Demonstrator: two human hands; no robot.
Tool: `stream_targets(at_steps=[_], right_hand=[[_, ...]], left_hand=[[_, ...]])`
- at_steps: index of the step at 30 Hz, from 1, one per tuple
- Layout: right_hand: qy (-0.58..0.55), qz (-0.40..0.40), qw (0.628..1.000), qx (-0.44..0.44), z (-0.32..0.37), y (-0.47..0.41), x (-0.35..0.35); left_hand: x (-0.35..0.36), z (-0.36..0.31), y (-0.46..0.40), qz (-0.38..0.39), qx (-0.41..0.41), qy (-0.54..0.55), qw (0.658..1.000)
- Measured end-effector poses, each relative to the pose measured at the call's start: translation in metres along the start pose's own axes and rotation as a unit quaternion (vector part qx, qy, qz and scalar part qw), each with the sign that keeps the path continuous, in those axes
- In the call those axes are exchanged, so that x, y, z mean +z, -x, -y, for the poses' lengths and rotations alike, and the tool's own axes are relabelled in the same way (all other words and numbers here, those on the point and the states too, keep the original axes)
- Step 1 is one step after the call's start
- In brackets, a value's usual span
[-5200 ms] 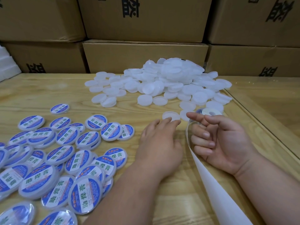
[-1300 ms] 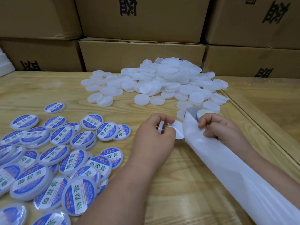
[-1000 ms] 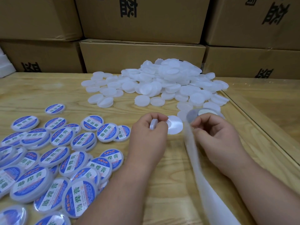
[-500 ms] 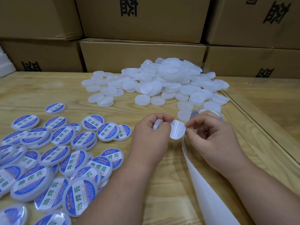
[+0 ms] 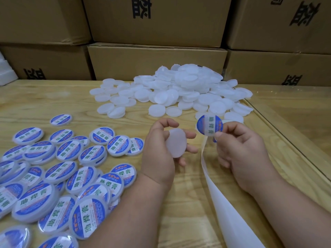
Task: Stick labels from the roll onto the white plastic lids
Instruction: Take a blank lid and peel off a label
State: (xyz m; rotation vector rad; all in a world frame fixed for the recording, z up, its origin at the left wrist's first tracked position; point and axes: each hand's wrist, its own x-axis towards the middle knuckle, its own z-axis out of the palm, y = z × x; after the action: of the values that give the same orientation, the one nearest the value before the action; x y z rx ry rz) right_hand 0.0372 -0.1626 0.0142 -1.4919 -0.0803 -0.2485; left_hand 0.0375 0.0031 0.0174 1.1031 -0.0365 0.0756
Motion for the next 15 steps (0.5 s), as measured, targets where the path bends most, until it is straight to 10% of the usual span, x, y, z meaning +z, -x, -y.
stream_targets(at_steps=[4,15], right_hand=[[-0.196,0.102,0.963,0.151,0.007,-0.004,-0.008],[-0.049,0.147,0.974,0.166,0.005,-0.001,0.005]], left_hand=[[0.006,-0.001,-0.004,0.0,-0.046,0.084,0.995],[0.006,0.004,-0.005,0.034,-0.088,0.122,0.988]])
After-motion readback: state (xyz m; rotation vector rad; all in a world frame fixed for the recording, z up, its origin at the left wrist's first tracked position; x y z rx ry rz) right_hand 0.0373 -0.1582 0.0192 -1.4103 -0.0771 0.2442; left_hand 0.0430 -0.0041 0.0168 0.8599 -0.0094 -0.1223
